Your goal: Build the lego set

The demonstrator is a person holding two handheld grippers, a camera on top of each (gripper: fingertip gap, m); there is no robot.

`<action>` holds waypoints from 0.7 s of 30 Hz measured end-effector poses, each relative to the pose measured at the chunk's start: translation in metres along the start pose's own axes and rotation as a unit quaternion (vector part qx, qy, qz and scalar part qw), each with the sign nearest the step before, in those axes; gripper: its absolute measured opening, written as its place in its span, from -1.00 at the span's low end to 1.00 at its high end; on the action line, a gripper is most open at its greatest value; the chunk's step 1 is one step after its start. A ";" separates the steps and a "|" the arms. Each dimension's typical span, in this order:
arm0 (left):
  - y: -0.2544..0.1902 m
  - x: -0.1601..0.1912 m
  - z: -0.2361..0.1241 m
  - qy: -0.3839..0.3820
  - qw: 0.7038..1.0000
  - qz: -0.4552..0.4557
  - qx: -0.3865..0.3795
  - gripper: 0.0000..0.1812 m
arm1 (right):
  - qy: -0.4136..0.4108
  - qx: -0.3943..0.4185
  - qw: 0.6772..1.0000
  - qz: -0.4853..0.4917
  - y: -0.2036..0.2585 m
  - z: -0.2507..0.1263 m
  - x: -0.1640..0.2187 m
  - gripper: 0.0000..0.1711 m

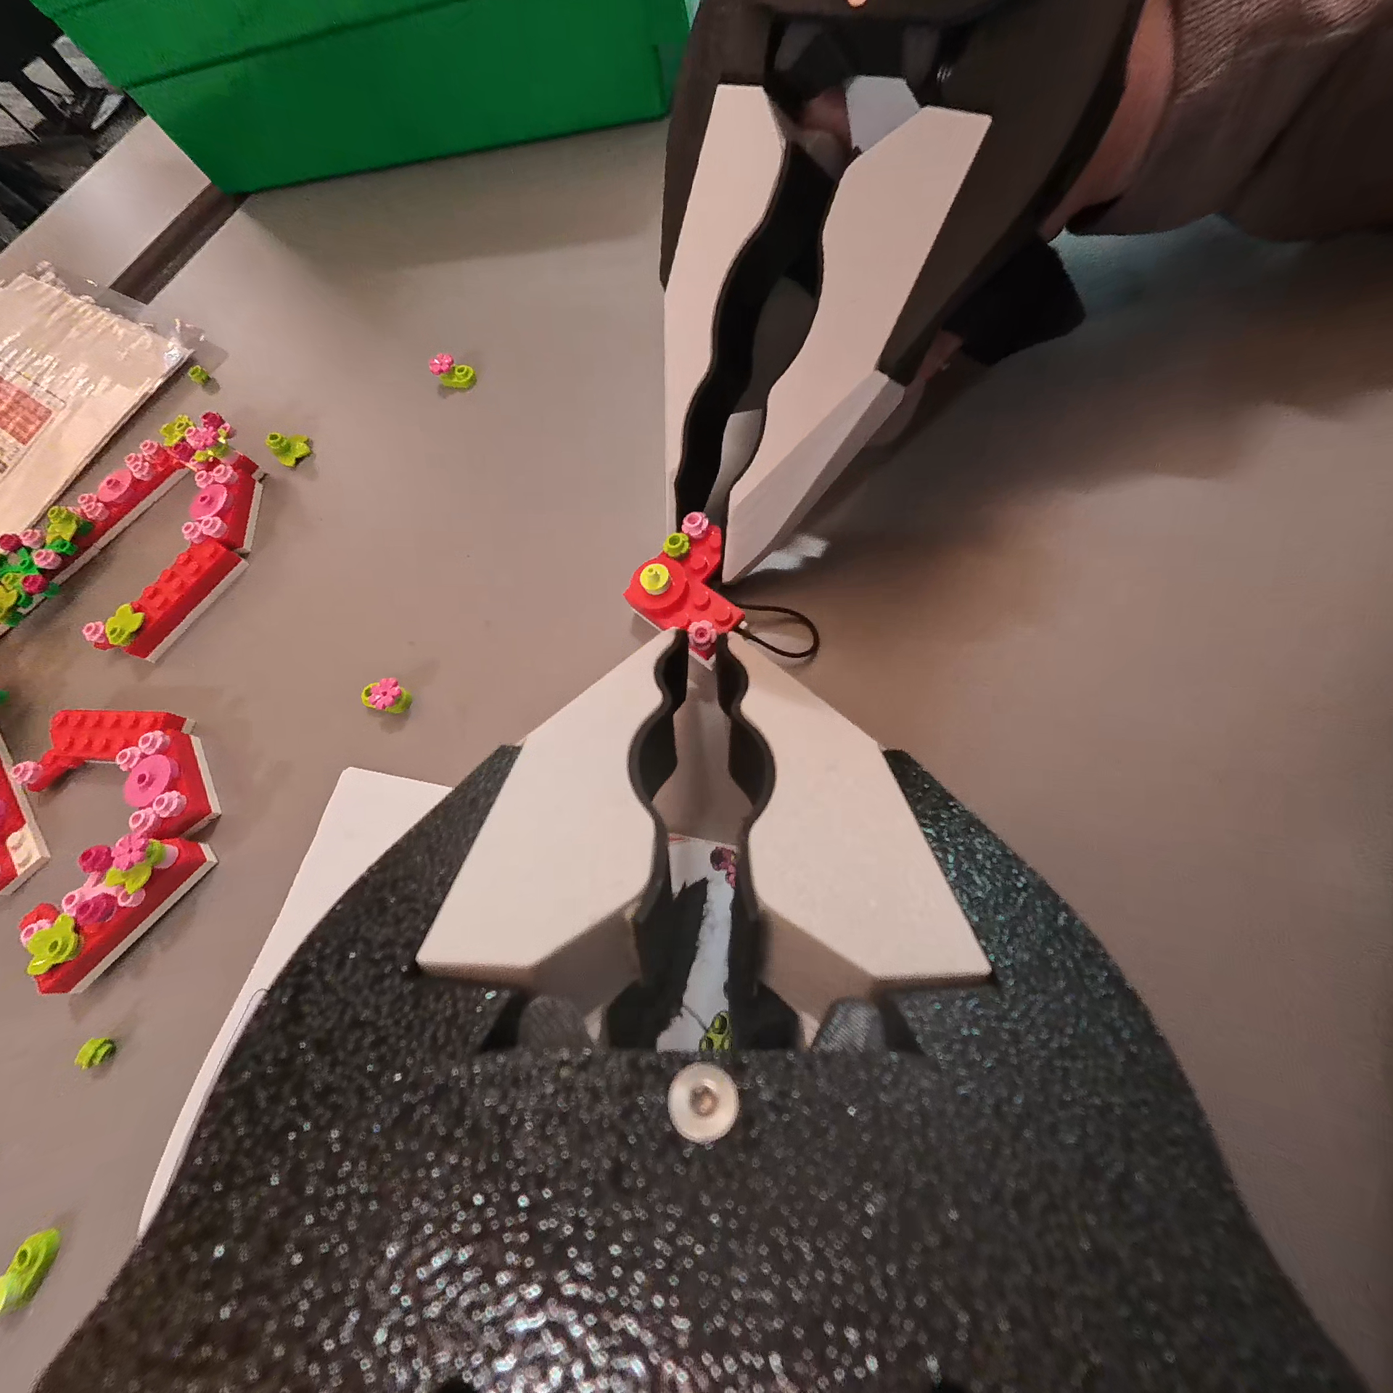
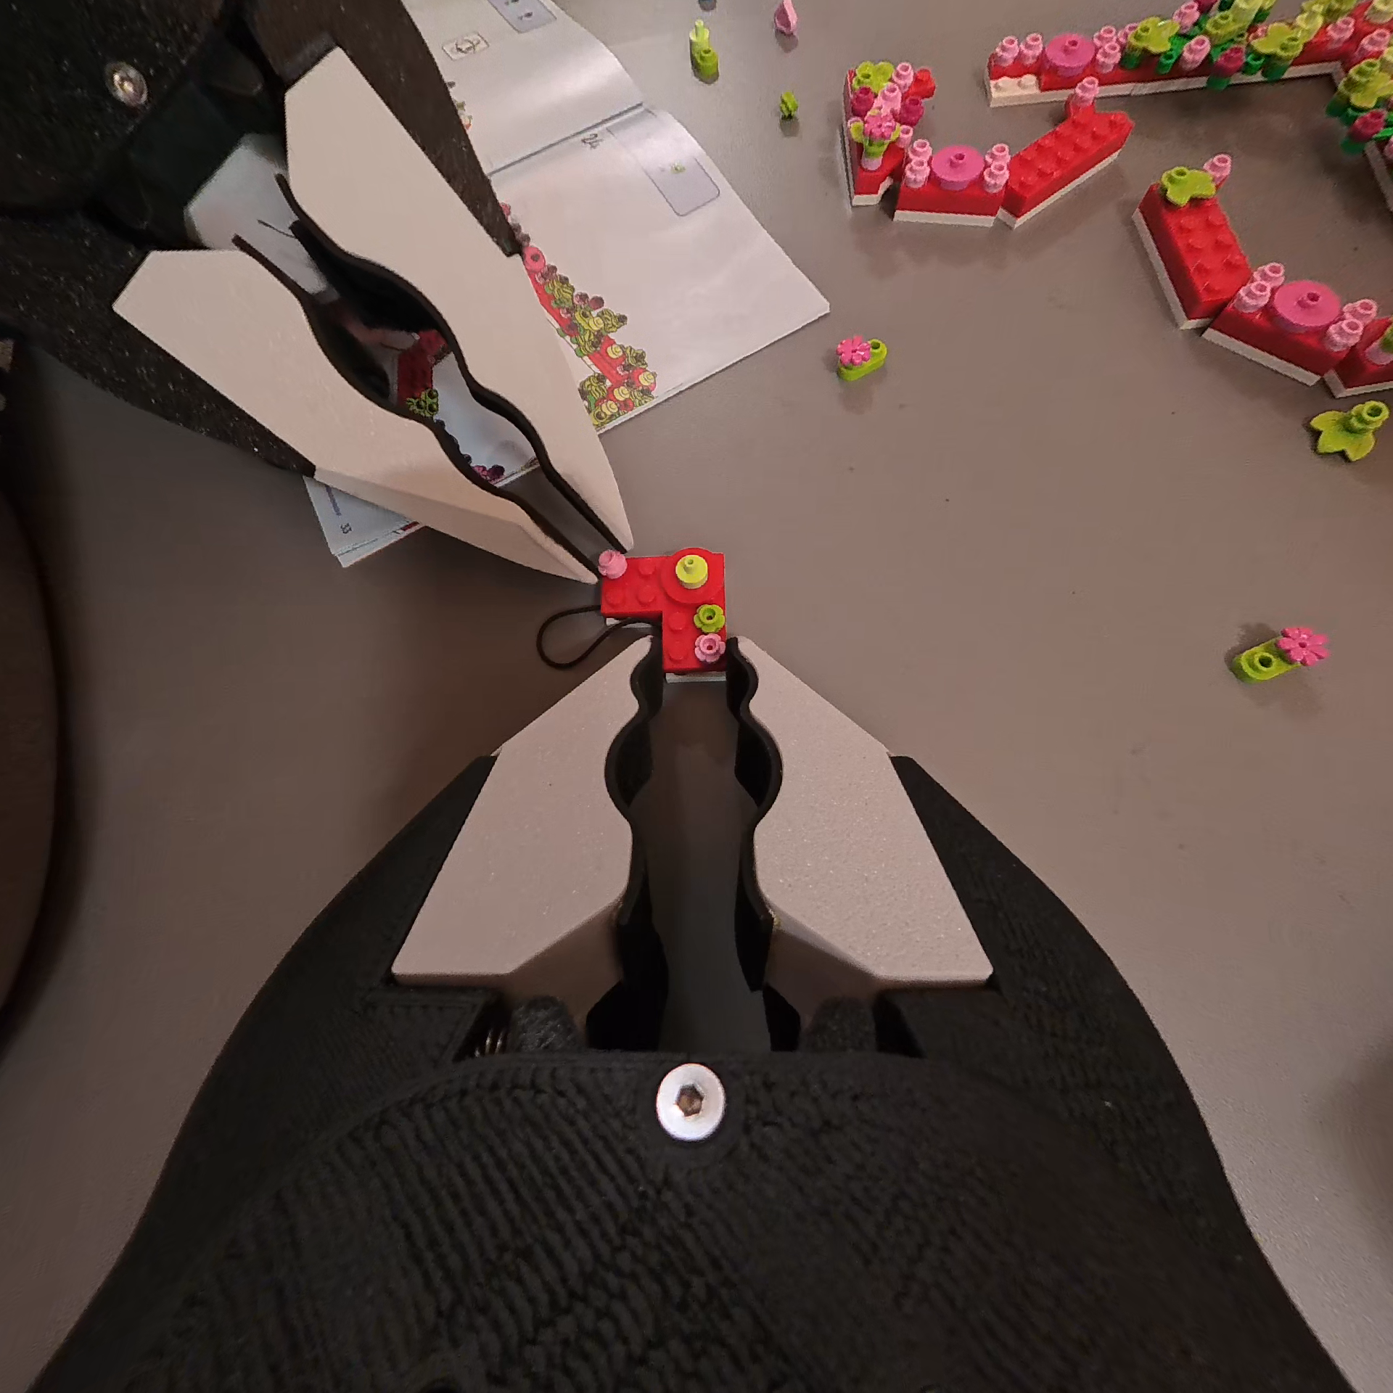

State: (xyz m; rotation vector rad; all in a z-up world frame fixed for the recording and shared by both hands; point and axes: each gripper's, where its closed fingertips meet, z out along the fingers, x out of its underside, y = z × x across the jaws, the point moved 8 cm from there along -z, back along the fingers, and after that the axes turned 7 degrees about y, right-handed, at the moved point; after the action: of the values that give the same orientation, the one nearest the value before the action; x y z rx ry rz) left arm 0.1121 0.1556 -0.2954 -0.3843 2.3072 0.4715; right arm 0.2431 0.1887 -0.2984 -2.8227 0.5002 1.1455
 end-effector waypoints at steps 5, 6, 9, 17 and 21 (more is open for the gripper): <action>0.000 -0.001 0.001 0.004 1.000 -0.003 0.006 -0.93 | 0.000 0.000 1.000 0.000 0.000 0.000 0.000 -0.82; 0.000 -0.001 0.001 0.005 1.000 -0.004 0.007 -0.93 | 0.000 0.000 1.000 0.000 0.000 0.000 0.000 -0.82; 0.000 -0.001 0.001 0.007 1.000 -0.009 0.008 -0.91 | 0.000 -0.001 1.000 0.001 -0.001 0.000 0.000 -0.83; -0.005 -0.003 -0.004 -0.022 0.999 0.039 0.006 -0.57 | -0.005 -0.018 0.999 0.039 -0.004 -0.001 0.000 -0.83; -0.008 -0.003 -0.010 -0.050 0.977 0.192 -0.076 -0.48 | -0.003 -0.017 0.997 0.070 -0.008 -0.007 -0.001 -0.83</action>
State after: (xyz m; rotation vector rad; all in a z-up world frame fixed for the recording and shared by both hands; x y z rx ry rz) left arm 0.1113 0.1450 -0.2880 0.0188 2.2565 0.8408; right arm 0.2498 0.1955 -0.2935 -2.8513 0.6959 1.1966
